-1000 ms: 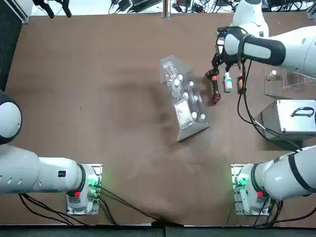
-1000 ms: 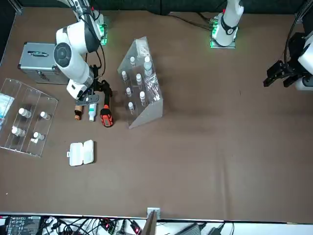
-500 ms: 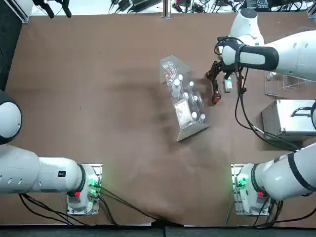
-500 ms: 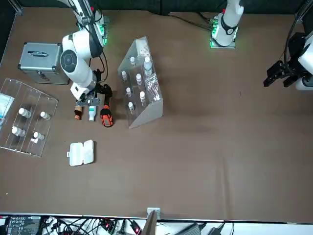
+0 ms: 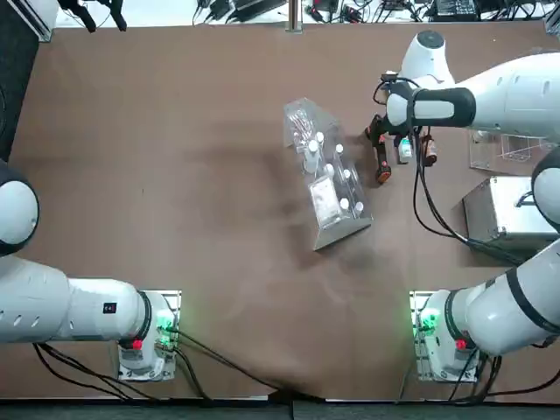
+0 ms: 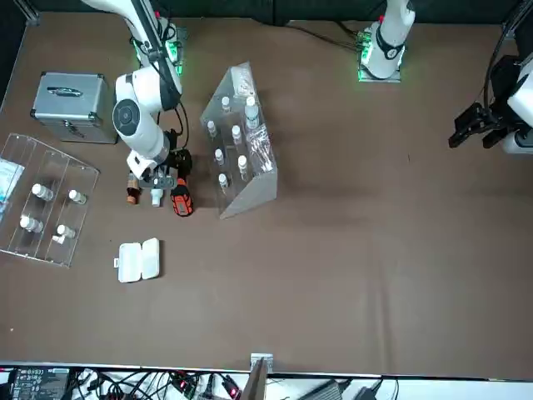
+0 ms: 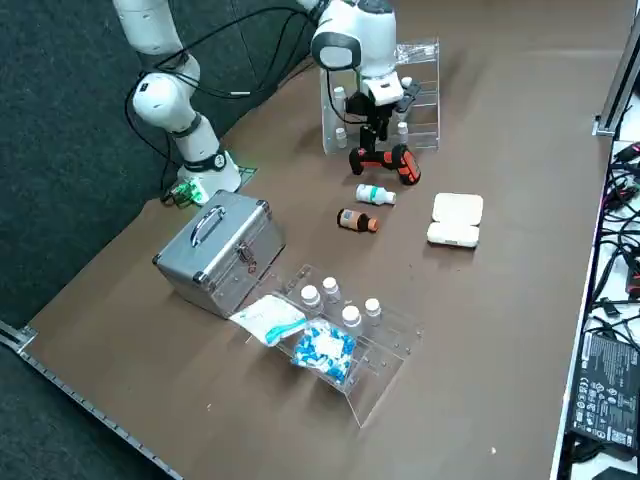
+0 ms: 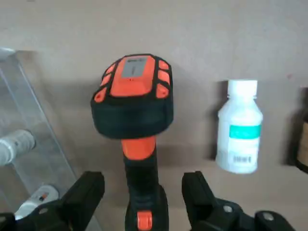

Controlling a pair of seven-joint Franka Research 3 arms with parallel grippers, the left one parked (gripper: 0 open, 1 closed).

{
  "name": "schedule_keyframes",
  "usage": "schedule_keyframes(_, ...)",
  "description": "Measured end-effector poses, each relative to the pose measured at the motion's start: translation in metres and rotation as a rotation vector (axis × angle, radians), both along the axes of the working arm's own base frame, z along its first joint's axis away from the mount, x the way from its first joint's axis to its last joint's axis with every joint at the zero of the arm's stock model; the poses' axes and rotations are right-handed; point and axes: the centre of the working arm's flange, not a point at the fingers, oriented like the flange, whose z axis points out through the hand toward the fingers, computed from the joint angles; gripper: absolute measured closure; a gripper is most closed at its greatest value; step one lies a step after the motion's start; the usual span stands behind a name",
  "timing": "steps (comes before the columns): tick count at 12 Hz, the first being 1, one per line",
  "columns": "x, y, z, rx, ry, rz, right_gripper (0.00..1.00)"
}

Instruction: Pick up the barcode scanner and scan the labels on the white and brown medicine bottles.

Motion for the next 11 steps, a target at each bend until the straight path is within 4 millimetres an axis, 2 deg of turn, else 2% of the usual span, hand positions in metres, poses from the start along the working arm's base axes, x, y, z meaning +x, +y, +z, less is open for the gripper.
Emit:
schedule_keyframes(3,0.002,0.005,-0.025,-0.002,-0.02,-0.001,0.0)
schedule_keyframes(6,0.001,0.007,-0.038,-0.009,-0.013,-0.01,0.01)
schedule_keyframes(7,0.001,0.007,-0.04,-0.01,-0.011,-0.01,0.04)
schedule_keyframes(11,0.002,0.008,-0.039,-0.009,-0.013,-0.013,0.56)
